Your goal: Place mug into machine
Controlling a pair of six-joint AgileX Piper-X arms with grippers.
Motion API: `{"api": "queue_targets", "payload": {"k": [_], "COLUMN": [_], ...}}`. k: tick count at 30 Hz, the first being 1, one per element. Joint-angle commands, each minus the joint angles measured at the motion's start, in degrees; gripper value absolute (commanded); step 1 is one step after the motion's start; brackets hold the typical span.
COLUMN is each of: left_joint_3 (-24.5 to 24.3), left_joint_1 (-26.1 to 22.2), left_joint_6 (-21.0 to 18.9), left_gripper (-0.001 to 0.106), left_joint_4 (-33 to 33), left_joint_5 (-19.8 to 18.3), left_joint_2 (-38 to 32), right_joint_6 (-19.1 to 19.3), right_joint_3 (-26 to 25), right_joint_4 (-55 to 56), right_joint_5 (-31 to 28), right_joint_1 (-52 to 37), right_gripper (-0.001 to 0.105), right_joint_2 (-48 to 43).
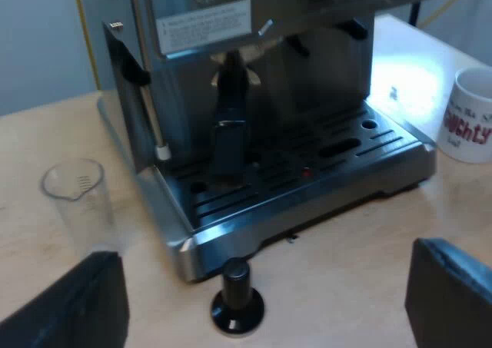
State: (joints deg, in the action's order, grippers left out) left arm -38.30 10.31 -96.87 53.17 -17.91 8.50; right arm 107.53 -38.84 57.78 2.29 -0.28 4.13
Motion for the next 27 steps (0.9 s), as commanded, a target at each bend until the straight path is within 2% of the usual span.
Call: {"api": "queue_targets", "payload": {"k": [1, 6, 11, 19, 22, 27], "left_joint_3": [-2.0, -4.7, -7.4, -8.8, -8.8, -8.8], "left_joint_1": [2.5, 7.2, 12.3, 21.6, 25.3, 30.5], "left_joint_6": [-0.1, 0.0, 3.0, 3.2, 3.2, 2.9], "left_gripper": [0.102, 0.102, 0.102, 0.102, 0.102, 0.102], "left_joint_4": [-1.7, -4.4, -6.6, -11.7, -14.3, -17.8], "left_joint_5": [-2.0, -2.5, -2.5, -2.5, -1.5, 2.7], "left_joint_2": [4.0, 10.8, 18.3, 27.7, 31.1, 36.2], "right_joint_6": [0.3, 0.3, 0.3, 0.3, 0.3, 0.3], "right_joint_3": [-1.8, -4.1, -6.5, -7.3, -7.3, -7.3], "right_joint_4": [0.8, 1.2, 1.2, 1.1, 1.0, -0.2], "right_joint_5": [0.6, 3.1, 3.1, 3.1, 3.1, 3.1], "right_joint_1": [-0.1, -0.1, -0.1, -0.1, -0.1, -0.1], "right_gripper": [0.092, 0.092, 0.092, 0.092, 0.092, 0.092], "right_joint_2": [3.7, 9.3, 15.1, 21.6, 23.3, 25.9]}}
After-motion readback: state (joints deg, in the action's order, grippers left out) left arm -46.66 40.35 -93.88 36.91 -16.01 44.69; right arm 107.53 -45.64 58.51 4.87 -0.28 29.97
